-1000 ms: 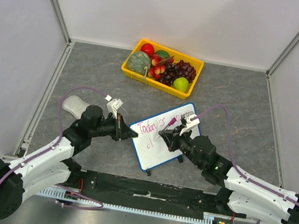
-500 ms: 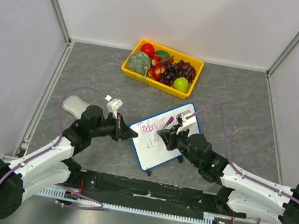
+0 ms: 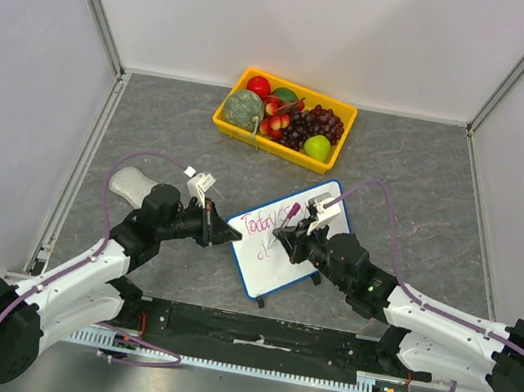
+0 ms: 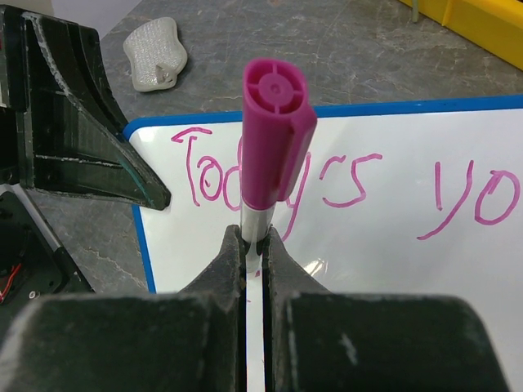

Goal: Write a sentence on the whiteboard

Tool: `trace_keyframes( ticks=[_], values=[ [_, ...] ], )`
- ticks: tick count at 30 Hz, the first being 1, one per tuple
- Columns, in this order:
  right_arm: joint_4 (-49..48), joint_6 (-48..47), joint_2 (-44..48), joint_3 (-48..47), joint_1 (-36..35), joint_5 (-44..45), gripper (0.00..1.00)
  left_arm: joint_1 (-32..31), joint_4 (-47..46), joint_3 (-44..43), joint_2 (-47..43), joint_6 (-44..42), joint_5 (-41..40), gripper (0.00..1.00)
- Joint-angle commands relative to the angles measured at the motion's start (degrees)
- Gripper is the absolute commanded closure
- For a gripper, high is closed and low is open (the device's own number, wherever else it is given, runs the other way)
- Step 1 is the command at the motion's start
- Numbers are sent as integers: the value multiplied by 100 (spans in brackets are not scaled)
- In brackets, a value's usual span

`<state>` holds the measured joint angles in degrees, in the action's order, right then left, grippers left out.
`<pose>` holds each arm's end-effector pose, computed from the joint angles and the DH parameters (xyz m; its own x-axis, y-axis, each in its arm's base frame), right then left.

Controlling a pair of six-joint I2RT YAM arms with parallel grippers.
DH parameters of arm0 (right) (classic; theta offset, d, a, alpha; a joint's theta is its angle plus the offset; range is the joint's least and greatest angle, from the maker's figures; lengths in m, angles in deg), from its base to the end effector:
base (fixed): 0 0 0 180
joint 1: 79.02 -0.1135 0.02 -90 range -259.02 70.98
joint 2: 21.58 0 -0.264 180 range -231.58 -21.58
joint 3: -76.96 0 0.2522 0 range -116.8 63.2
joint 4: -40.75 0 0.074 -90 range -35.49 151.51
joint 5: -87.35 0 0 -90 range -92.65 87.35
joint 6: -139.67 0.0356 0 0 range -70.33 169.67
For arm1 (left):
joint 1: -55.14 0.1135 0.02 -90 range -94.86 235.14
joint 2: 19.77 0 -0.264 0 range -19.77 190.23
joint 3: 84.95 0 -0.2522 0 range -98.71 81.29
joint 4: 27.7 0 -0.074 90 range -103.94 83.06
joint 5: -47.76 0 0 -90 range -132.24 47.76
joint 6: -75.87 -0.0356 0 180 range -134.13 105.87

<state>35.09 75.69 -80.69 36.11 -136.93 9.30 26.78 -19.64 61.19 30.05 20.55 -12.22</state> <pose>0.1285 0.1911 0.2373 -0.4207 0.1370 -0.8968 -0.5975 0.7020 0.3875 0.1569 -0.1049 0.2032 -0.7574 -0.1510 -0.6353 0.4651 0.5581 -0.6872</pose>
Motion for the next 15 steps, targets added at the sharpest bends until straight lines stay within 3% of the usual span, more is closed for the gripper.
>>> trace_keyframes(
  ticks=[1, 15],
  values=[
    [-44, 78, -4, 125, 8, -70, 100, -38, 1070, 146, 159, -884, -682, 98],
    [61, 123, 295, 345, 8, 247, 100, -38, 1079, 155, 133, -875, -673, 98]
  ],
)
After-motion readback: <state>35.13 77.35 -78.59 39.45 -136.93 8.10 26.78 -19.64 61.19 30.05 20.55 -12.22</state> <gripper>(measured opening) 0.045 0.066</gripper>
